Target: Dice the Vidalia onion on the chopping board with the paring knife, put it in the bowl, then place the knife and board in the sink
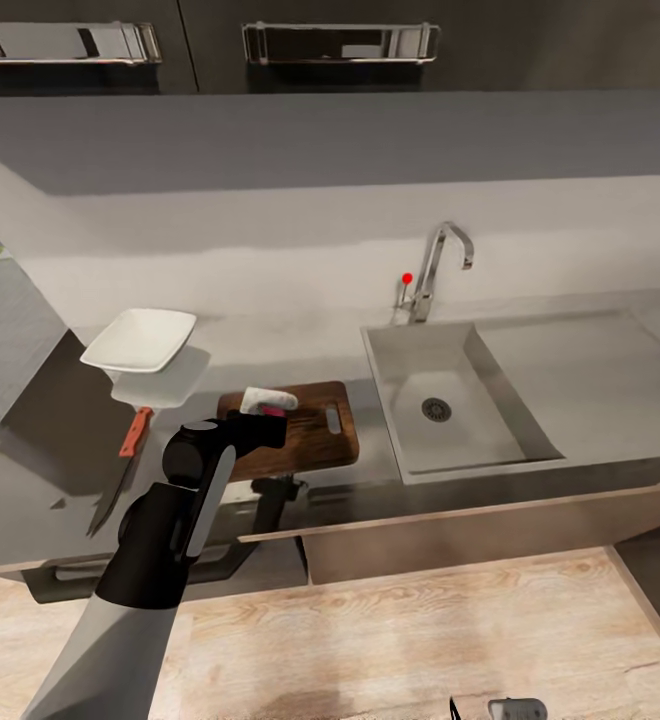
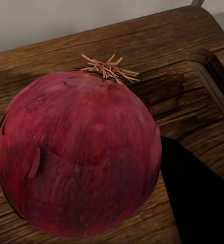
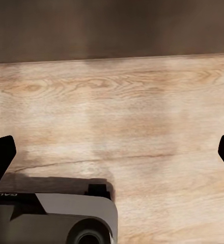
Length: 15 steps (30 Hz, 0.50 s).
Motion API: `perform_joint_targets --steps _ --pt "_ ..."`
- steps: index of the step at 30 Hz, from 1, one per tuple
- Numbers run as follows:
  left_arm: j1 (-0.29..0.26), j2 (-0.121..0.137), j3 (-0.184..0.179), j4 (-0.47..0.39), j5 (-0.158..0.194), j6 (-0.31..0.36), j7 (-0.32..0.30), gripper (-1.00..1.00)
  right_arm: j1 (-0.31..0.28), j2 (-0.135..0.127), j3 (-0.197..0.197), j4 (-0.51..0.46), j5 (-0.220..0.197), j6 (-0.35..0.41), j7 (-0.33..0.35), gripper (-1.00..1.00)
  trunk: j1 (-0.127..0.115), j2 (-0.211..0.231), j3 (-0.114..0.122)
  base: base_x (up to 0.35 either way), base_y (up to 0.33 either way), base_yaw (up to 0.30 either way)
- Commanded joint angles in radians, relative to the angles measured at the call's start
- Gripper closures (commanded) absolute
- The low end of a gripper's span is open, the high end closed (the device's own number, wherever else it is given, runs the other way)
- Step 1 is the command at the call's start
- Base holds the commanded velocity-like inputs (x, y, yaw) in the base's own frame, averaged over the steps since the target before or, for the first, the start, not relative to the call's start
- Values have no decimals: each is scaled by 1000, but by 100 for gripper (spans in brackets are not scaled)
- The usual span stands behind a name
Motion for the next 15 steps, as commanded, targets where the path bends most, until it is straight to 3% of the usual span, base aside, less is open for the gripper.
perform_joint_targets --steps 1,15 --pt "-1 0 1 -1 -1 5 -4 100 -1 -1 8 -1 -10 -6 -6 -100 0 -2 -3 0 0 0" --pt "-1 1 1 -1 -1 5 -4 100 -1 -1 8 -1 -10 -6 -6 -100 0 -2 -5 0 0 0"
